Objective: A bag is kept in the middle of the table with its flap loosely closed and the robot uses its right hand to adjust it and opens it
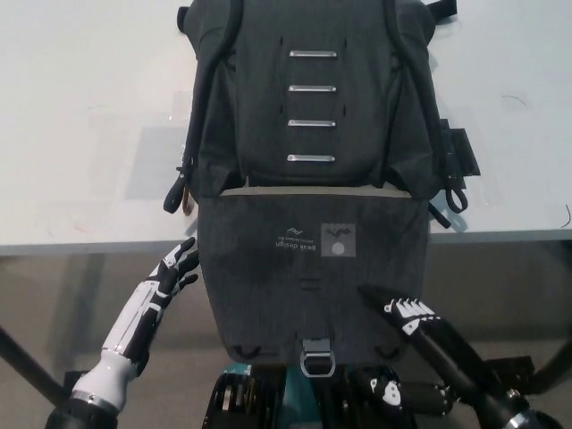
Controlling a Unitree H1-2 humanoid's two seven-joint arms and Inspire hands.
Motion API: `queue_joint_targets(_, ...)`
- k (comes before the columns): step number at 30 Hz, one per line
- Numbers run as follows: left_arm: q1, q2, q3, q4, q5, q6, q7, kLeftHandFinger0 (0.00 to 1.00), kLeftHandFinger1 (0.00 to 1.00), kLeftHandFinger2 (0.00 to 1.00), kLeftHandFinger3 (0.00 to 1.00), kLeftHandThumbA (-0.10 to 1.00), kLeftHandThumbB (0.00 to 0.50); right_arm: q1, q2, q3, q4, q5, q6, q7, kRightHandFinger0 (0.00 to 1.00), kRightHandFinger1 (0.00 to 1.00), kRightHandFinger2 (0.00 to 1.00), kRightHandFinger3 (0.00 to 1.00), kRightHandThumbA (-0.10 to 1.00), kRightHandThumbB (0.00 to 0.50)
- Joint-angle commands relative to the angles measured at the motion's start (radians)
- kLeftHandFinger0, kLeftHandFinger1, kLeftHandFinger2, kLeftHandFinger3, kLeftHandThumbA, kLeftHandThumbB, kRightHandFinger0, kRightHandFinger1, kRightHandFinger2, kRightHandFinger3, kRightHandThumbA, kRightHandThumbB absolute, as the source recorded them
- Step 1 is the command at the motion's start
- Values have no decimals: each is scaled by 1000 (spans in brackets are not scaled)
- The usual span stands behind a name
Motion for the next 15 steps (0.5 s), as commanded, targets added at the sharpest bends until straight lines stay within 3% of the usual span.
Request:
queue_joint_targets(1, -37, 15, 12, -8, -19, -13, -13, 1000, 1000, 1000, 1000, 1000, 43, 29, -25, -4, -39, 16, 10, 63, 1000, 1000, 1000, 1000, 798, 325)
queue_joint_targets(4, -41, 17, 12, -16, -20, -2, -18, 1000, 1000, 1000, 1000, 1000, 49, 42, -38, -23, -48, 55, 14, 77, 1000, 1000, 1000, 1000, 881, 339)
queue_joint_targets(8, -47, 17, 13, -18, -21, 8, -19, 1000, 1000, 1000, 1000, 1000, 50, 67, -43, -71, -61, 119, 19, 82, 1000, 1000, 1000, 1000, 840, 297)
queue_joint_targets(9, -47, 18, 14, -20, -23, 11, -20, 1000, 1000, 1000, 1000, 1000, 50, 74, -34, -88, -61, 146, 22, 77, 1000, 1000, 1000, 1000, 819, 305)
queue_joint_targets(11, -47, 18, 14, -20, -20, 13, -20, 1000, 1000, 1000, 1000, 1000, 48, 88, -12, -128, -44, 201, -4, 48, 1000, 1000, 1000, 1000, 853, 287)
queue_joint_targets(15, -46, 17, 13, -21, -16, 16, -19, 1000, 1000, 1000, 1000, 1000, 41, 119, 85, -241, 13, 363, -57, -7, 1000, 1000, 1000, 1000, 929, 307)
